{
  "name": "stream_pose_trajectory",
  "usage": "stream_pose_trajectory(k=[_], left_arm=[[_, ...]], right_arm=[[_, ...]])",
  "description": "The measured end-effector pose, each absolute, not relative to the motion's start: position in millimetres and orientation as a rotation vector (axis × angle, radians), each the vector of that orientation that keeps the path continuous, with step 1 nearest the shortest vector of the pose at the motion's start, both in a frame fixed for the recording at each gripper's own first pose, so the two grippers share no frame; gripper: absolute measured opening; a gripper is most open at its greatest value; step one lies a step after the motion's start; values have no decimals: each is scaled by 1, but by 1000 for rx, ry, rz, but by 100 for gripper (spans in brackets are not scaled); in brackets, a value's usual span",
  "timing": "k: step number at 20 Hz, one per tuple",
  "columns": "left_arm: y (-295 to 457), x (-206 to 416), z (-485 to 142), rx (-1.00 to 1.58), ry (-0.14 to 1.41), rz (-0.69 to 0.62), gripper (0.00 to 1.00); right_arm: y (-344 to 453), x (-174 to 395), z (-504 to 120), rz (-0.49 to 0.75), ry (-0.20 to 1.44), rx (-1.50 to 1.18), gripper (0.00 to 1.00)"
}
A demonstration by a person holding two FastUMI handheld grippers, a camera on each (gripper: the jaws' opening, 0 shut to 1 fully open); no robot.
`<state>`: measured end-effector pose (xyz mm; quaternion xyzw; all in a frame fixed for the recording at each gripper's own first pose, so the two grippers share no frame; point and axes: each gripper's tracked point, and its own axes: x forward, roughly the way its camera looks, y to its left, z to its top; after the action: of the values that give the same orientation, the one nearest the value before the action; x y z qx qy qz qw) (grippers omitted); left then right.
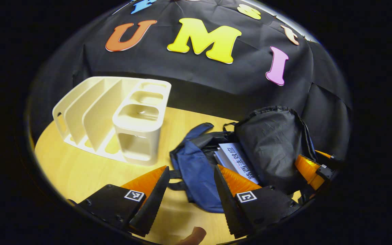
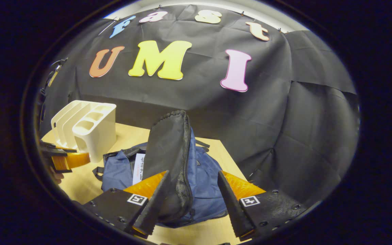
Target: Open the schoolbag, grab two books from the bookshelf and put them into the schoolbag.
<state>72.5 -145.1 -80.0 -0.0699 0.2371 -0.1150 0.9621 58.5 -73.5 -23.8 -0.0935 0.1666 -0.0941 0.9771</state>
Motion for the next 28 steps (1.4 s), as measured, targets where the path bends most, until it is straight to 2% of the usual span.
stream_pose_trajectory(k=[1,3,4,6,7,10,13,15,16,17,18,20,24,25,28], left_arm=[[-135,69,-74,-121,456,-221,83],[-111,59,-61,-86,403,-189,83],[-100,54,-56,-74,384,-175,84],[-77,43,-49,-64,352,-140,98],[-65,35,-44,-68,337,-124,99],[-38,8,-37,-85,301,-94,99],[-14,-17,-33,-78,278,-73,99],[0,-34,-30,-82,259,-55,99],[5,-40,-30,-91,254,-51,99],[10,-46,-28,-98,248,-43,99],[16,-52,-22,-103,230,-27,99],[24,-66,-11,-103,200,-7,99],[32,-85,12,-89,151,-5,98],[28,-89,15,-98,142,-15,98],[25,-103,27,-86,120,-36,98]], right_arm=[[-69,57,-26,-188,342,-180,96],[-62,49,-31,-192,343,-155,99],[-57,45,-33,-188,343,-140,99],[-45,36,-35,-176,342,-117,99],[-39,31,-37,-169,343,-112,99],[-21,10,-33,-133,316,-111,95],[-9,-11,-36,-109,295,-95,98],[-4,-26,-37,-106,291,-92,95],[-2,-35,-35,-103,281,-94,98],[-1,-46,-27,-109,259,-98,95],[-2,-56,-18,-117,228,-100,98],[0,-76,1,-116,165,-100,95],[-5,-112,28,-147,64,-66,98],[-7,-119,30,-154,51,-51,93],[-2,-139,36,-137,15,-59,97]])
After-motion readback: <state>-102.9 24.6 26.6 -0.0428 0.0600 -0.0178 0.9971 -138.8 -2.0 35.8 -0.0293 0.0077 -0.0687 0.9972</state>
